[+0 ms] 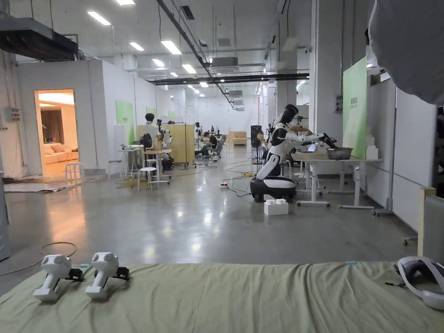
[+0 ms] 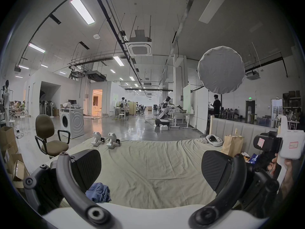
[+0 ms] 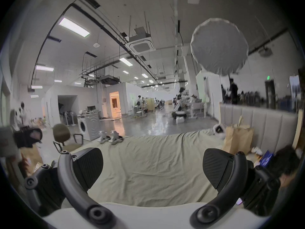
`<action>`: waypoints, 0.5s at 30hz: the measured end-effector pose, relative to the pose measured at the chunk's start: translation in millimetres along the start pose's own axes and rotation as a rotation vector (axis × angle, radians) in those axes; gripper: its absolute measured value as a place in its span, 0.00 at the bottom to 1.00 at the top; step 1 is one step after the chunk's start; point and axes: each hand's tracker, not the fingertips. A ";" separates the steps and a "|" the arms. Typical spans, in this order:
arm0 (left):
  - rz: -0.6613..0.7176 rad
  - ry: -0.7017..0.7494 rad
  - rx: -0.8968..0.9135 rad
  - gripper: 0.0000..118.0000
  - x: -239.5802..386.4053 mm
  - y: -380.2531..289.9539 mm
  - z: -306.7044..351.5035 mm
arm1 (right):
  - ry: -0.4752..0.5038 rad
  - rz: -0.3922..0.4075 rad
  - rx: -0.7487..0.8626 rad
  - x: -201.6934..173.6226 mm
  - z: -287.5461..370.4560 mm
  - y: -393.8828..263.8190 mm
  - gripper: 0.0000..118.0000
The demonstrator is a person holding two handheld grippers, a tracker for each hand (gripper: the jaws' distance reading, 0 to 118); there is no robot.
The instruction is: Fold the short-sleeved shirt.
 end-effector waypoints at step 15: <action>0.032 -0.019 -0.022 1.00 -2.6 -2.9 -5.6 | -0.203 -0.184 -0.236 -2.9 -19.0 19.2 1.00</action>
